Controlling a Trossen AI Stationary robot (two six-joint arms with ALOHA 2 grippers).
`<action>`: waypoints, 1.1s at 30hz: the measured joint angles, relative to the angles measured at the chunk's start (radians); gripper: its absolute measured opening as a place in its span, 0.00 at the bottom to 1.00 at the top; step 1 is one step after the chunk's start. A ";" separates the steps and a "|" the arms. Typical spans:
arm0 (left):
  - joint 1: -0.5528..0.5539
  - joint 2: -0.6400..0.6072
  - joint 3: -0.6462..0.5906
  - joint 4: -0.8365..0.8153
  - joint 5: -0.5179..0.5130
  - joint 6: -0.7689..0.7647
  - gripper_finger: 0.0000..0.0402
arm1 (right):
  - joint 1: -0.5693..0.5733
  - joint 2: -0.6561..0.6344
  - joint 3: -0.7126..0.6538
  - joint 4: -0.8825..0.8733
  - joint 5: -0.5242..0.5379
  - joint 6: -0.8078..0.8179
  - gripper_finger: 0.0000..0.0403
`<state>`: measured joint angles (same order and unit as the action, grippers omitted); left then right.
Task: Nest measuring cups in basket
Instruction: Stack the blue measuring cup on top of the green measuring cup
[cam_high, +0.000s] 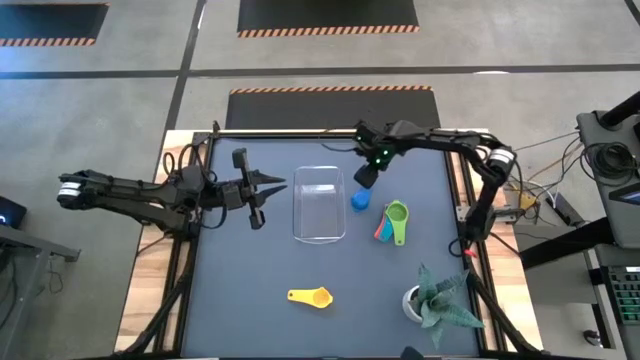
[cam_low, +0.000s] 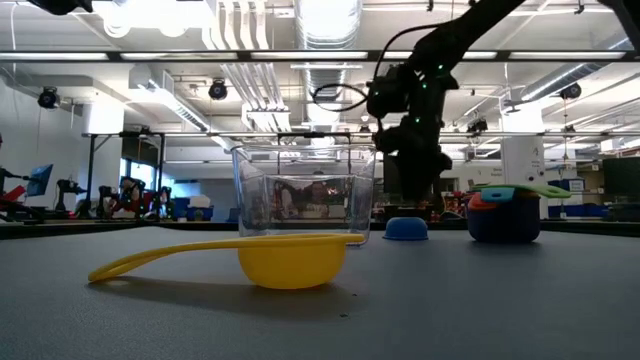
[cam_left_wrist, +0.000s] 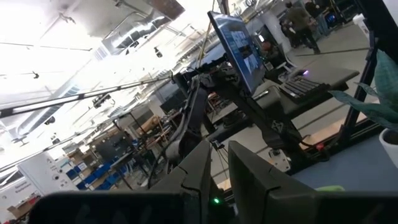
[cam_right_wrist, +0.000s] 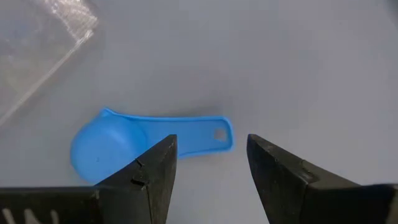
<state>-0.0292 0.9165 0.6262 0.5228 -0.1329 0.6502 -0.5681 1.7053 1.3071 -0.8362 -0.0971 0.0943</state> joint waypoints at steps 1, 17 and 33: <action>0.000 0.000 0.000 0.000 0.000 0.000 0.10 | 0.007 0.014 0.000 0.004 0.017 0.001 0.45; 0.000 0.000 0.000 0.000 0.000 0.000 0.10 | 0.015 0.116 -0.001 0.040 -0.031 -0.040 0.45; 0.000 0.000 0.000 0.000 0.000 0.000 0.10 | 0.016 0.114 -0.099 0.151 -0.110 -0.051 0.42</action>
<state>-0.0292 0.9165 0.6262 0.5224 -0.1326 0.6499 -0.5524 1.8198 1.2079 -0.6852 -0.2068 0.0437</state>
